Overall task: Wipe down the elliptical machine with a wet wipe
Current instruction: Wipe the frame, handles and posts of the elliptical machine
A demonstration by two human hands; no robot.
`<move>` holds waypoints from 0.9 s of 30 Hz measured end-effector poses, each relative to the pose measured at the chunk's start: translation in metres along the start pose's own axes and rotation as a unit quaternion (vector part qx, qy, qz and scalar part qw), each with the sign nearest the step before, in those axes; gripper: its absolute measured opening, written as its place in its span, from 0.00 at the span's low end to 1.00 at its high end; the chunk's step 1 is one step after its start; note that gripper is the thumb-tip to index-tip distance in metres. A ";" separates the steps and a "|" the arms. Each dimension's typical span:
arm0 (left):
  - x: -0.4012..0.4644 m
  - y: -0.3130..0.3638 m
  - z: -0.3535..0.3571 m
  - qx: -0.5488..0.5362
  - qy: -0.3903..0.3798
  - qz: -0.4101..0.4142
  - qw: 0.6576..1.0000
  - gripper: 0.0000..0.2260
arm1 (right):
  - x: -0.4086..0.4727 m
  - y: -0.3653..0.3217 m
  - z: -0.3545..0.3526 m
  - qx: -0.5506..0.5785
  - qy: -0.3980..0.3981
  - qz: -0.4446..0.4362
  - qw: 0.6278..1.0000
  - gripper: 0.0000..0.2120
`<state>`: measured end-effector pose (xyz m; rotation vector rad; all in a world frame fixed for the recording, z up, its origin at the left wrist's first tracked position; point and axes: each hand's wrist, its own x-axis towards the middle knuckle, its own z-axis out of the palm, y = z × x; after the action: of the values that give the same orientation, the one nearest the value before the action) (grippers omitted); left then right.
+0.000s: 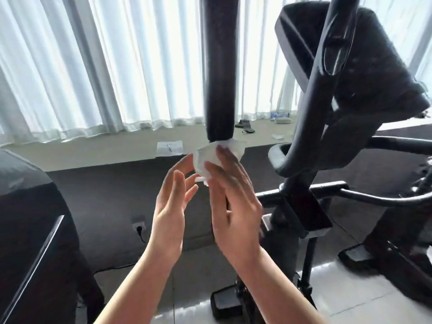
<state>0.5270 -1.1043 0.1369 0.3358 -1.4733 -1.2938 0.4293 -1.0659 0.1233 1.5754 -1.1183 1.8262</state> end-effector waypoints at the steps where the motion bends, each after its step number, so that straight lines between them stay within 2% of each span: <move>1: 0.005 0.006 -0.001 -0.010 -0.002 0.012 1.000 0.24 | 0.007 0.009 0.001 -0.093 -0.055 -0.088 0.990 0.10; 3: 0.015 0.016 -0.005 -0.015 -0.014 0.030 0.999 0.29 | 0.019 0.028 -0.004 -0.236 -0.126 -0.207 0.941 0.10; 6: 0.026 0.030 -0.013 -0.019 -0.024 0.037 0.999 0.33 | 0.045 0.034 -0.020 -0.295 -0.172 -0.305 0.889 0.08; 8: 0.032 0.037 -0.017 -0.020 -0.033 0.045 0.998 0.29 | 0.071 0.031 -0.027 -0.304 -0.196 -0.363 0.859 0.06; 11: 0.041 0.049 -0.015 -0.062 -0.043 0.046 0.996 0.18 | 0.111 0.026 -0.032 -0.340 -0.258 -0.439 0.791 0.08; 13: 0.046 0.054 -0.013 -0.072 -0.030 0.057 0.995 0.14 | 0.134 0.017 -0.033 -0.350 -0.299 -0.480 0.747 0.09; 16: 0.055 0.058 -0.010 -0.068 -0.005 0.076 0.995 0.14 | 0.181 -0.004 -0.034 -0.400 -0.299 -0.519 0.694 0.13; 17: 0.059 0.059 -0.010 -0.067 -0.001 0.078 0.995 0.13 | 0.203 -0.011 -0.034 -0.413 -0.293 -0.510 0.696 0.11; 20: 0.069 0.064 -0.008 -0.070 -0.001 0.084 0.994 0.13 | 0.254 -0.030 -0.038 -0.424 -0.267 -0.453 0.737 0.11; 23: 0.073 0.070 -0.006 -0.082 0.001 0.095 0.992 0.12 | 0.229 -0.031 -0.040 -0.370 -0.341 -0.404 0.764 0.11; 25: 0.073 0.072 -0.004 -0.089 0.001 0.101 0.991 0.12 | 0.196 -0.025 -0.045 -0.342 -0.399 -0.406 0.747 0.10; 27: 0.074 0.075 0.001 -0.093 -0.002 0.107 0.990 0.11 | 0.189 -0.025 -0.048 -0.344 -0.435 -0.425 0.716 0.11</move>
<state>0.5304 -1.1336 0.2384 0.0502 -1.3391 -1.2460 0.3789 -1.0413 0.3121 1.9406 -0.9325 -0.0373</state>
